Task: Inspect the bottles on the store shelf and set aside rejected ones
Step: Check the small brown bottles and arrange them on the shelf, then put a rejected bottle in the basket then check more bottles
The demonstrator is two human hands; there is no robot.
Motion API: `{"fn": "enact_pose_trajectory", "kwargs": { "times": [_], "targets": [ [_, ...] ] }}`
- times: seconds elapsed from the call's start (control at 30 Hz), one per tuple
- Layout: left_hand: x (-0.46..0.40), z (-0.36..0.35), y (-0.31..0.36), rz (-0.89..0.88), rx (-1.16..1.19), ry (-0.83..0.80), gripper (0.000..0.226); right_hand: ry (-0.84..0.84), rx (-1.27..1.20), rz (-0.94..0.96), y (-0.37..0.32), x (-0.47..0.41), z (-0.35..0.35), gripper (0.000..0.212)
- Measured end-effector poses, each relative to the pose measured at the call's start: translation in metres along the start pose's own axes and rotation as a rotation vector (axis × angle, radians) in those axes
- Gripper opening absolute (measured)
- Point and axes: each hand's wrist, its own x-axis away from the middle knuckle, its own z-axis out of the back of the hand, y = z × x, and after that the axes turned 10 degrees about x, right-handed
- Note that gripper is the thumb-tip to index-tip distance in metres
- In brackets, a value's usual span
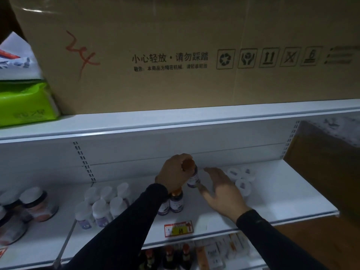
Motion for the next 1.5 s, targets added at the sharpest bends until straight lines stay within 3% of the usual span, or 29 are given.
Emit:
{"fn": "enact_pose_trajectory", "kwargs": {
  "times": [0.2, 0.3, 0.47, 0.8, 0.97, 1.23, 1.5],
  "targets": [
    [-0.017, -0.023, -0.026, 0.062, -0.176, -0.163, 0.025, -0.009, 0.066, 0.026, 0.014, 0.005, -0.01, 0.061],
    [-0.023, -0.033, -0.039, 0.093, -0.319, -0.196, 0.012, -0.025, 0.103, 0.033, 0.015, 0.006, -0.014, 0.059],
    [-0.024, -0.039, -0.048, 0.094, -0.429, -0.182, 0.01, -0.028, 0.121, 0.049, 0.015, 0.005, -0.016, 0.055],
    [-0.015, -0.032, -0.037, 0.129, -0.276, -0.16, 0.031, -0.041, 0.086, 0.008, 0.015, 0.001, -0.007, 0.053],
    [0.009, -0.023, -0.008, 0.064, -0.125, -0.007, 0.039, -0.023, 0.026, -0.038, 0.022, 0.003, 0.014, 0.056],
    [0.053, -0.036, 0.036, -0.075, -0.084, 0.25, 0.026, 0.017, -0.095, -0.095, 0.044, 0.023, 0.058, 0.045],
    [0.055, -0.061, 0.047, -0.126, 0.025, 0.207, 0.034, 0.053, -0.022, -0.207, 0.063, 0.052, 0.092, 0.05]
  ]
}}
